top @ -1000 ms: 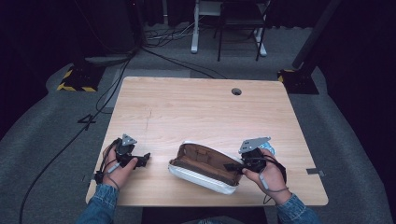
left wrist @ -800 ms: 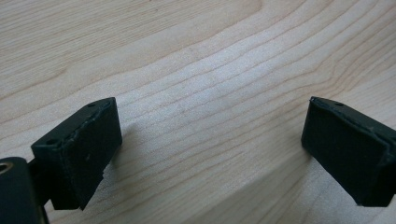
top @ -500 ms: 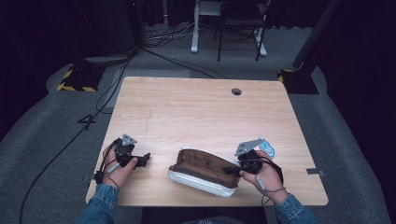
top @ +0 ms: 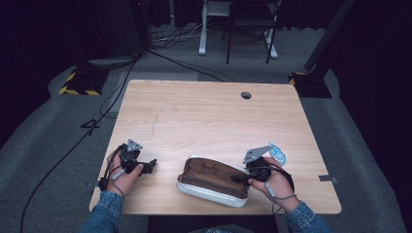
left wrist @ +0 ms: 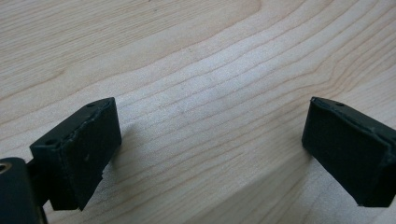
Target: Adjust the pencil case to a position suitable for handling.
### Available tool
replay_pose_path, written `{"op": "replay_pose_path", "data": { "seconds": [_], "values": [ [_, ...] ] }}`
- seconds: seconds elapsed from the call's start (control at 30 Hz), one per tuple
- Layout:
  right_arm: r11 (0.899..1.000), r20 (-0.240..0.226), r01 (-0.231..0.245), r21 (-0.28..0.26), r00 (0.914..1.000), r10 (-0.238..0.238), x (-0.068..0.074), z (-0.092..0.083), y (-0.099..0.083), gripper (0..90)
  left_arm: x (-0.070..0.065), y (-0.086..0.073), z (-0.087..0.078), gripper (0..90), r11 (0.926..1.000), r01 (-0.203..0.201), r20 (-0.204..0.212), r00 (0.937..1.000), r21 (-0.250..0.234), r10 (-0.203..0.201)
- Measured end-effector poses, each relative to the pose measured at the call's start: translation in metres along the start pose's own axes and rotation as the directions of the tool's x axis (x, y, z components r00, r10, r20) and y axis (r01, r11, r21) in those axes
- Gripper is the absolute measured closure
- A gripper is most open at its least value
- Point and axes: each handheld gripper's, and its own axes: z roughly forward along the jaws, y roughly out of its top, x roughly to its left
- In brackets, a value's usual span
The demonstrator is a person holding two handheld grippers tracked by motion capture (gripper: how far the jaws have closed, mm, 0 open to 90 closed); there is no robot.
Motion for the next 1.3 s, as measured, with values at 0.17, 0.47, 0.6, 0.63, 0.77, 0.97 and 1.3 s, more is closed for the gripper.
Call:
{"op": "replay_pose_path", "data": {
  "seconds": [0.17, 0.47, 0.6, 0.63, 0.77, 0.97, 1.3],
  "values": [
    [1.0, 0.032, -0.002, -0.012, 0.9995, 0.002, 0.0, 0.0, 0.0, 50.4, 0.0, 0.0, 0.0, 4.8, 1.0, -0.002, 0.0, 1.0, 0.0, 0.002],
    [0.997, 0.088, 0.029, -0.071, 0.9959, -0.023, 0.004, -0.01, 0.008, 36.2, -0.001, 0.001, 0.001, 4.6, 1.0, -0.002, -0.002, 1.0, 0.0, 0.002],
    [0.995, 0.097, 0.027, -0.091, 0.9951, -0.018, 0.006, -0.015, 0.01, 34.4, -0.001, 0.002, 0.002, 3.7, 1.0, -0.006, 0.0, 1.0, 0.004, 0.006],
    [0.995, 0.102, 0.025, -0.097, 0.9946, -0.015, 0.007, -0.017, 0.01, 33.7, -0.001, 0.002, 0.002, 3.3, 1.0, -0.006, 0.003, 1.0, 0.007, 0.006],
    [0.993, 0.116, 0.03, -0.114, 0.9931, -0.017, 0.011, -0.025, 0.012, 31.8, -0.001, 0.003, 0.004, 1.8, 1.0, -0.005, 0.002, 1.0, 0.007, 0.005],
    [0.989, 0.14, 0.01, -0.149, 0.9901, 0.011, 0.014, -0.042, 0.016, 27.7, -0.001, 0.004, 0.004, 1.4, 0.9999, -0.008, 0.008, 0.9999, 0.01, 0.008],
    [0.978, 0.201, -0.014, -0.206, 0.978, 0.057, 0.009, -0.072, 0.015, 26.1, -0.002, 0.005, 0.005, 0.9, 1.0, -0.005, 0.006, 1.0, 0.008, 0.005]
  ]
}}
